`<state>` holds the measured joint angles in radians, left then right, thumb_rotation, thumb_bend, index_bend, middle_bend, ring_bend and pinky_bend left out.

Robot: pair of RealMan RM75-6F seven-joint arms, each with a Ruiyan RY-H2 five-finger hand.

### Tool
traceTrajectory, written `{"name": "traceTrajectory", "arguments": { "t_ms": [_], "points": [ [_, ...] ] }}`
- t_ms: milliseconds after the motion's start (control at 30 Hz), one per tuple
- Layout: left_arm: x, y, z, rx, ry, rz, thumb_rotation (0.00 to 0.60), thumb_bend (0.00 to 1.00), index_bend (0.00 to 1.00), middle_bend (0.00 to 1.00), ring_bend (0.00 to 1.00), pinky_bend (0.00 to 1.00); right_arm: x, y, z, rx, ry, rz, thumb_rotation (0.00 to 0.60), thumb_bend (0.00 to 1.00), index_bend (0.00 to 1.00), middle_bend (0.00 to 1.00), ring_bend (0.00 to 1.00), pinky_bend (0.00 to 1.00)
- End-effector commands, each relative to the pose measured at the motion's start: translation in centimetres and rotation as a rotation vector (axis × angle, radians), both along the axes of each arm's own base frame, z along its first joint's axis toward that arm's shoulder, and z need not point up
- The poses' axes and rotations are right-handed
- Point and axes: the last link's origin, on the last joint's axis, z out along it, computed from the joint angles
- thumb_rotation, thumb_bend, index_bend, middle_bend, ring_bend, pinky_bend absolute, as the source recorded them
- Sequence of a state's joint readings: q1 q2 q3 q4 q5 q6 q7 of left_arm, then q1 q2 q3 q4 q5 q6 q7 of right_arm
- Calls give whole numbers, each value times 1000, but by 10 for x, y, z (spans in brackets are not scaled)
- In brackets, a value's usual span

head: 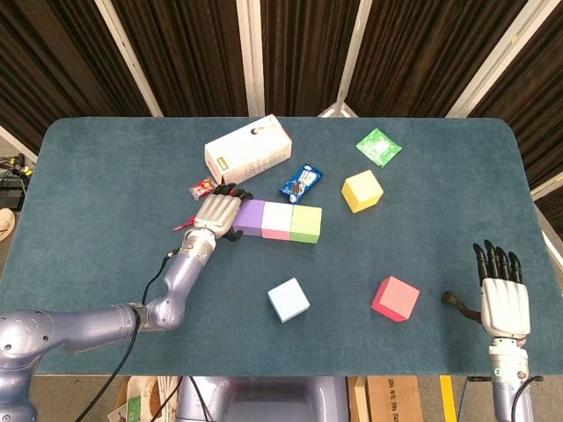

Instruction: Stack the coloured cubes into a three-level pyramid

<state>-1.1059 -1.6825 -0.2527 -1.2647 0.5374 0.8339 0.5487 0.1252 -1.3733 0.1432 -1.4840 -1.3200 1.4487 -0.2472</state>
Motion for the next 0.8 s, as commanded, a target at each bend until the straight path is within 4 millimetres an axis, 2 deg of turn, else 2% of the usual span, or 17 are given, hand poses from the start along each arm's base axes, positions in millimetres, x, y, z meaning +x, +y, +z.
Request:
{"name": "traceTrajectory", "arguments": {
  "t_ms": [33,233,600,800],
  "points": [
    [0,-1,0,-6,12,2,600,380,156,80,0,0,0,0,0,0,-1,-1,600,100,0,0,0,0],
    [3,-3,4,-12,43,5,600,380,91,2,0,0,1,1,0,1,-4,1,600,100,0,0,0,0],
    [12,-5,20,2,35,-7,600,380,74,0,0,0,2,2,-1,2,-12,4,600,100,0,0,0,0],
    [12,-2,19,16,25,10,600,380,84,33,0,0,2,2,0,0,-13,0,600,100,0,0,0,0]
  ]
}}
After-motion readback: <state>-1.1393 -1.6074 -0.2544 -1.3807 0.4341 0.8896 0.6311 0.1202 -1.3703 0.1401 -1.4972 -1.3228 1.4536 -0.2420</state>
